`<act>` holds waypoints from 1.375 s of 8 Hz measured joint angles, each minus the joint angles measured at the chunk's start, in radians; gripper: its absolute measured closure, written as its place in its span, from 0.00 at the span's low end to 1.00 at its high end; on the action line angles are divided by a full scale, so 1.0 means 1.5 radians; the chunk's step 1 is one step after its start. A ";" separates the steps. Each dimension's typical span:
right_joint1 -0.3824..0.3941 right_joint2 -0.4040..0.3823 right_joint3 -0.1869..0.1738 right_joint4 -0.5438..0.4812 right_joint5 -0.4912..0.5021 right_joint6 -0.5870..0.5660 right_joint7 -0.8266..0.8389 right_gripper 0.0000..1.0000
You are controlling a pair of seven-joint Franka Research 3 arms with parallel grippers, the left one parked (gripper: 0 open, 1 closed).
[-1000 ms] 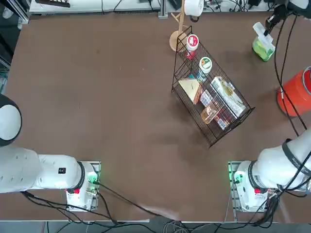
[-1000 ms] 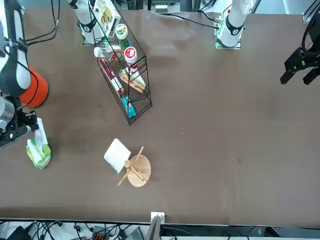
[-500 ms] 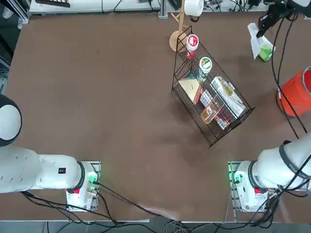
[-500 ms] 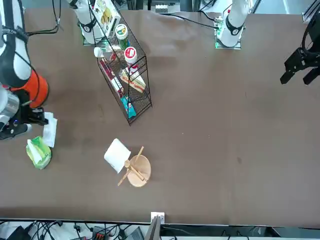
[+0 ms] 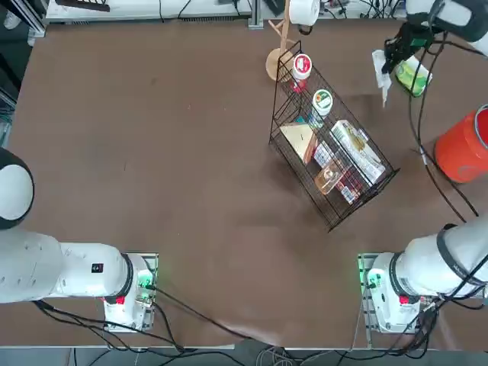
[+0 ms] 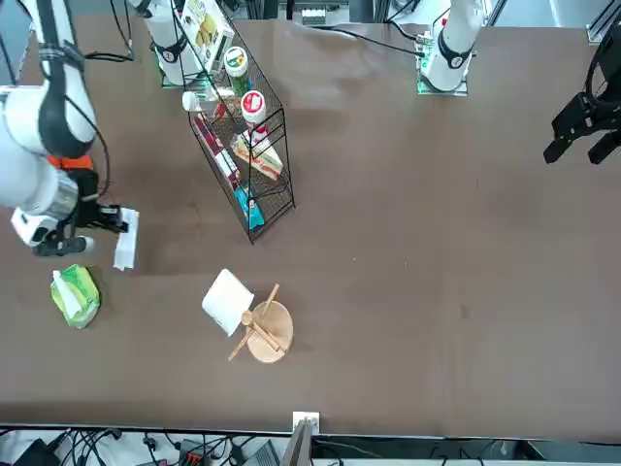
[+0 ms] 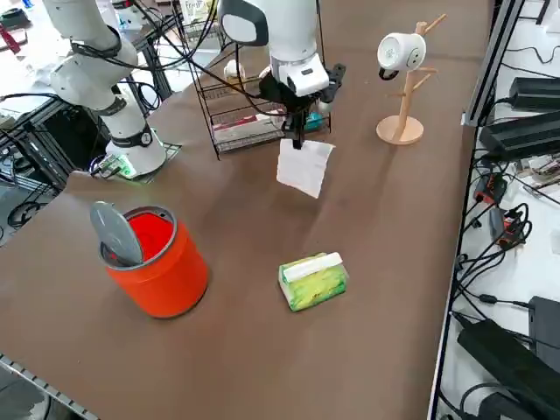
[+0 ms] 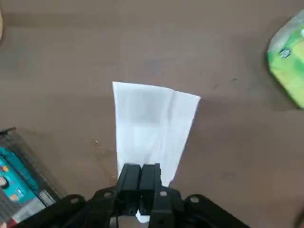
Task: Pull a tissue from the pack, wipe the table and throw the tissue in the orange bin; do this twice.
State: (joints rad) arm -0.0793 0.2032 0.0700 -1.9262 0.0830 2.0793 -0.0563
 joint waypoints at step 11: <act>0.162 0.042 0.003 -0.091 0.035 0.205 0.420 0.99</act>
State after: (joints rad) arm 0.1640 0.2657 0.0750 -2.0624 0.1353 2.3871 0.5744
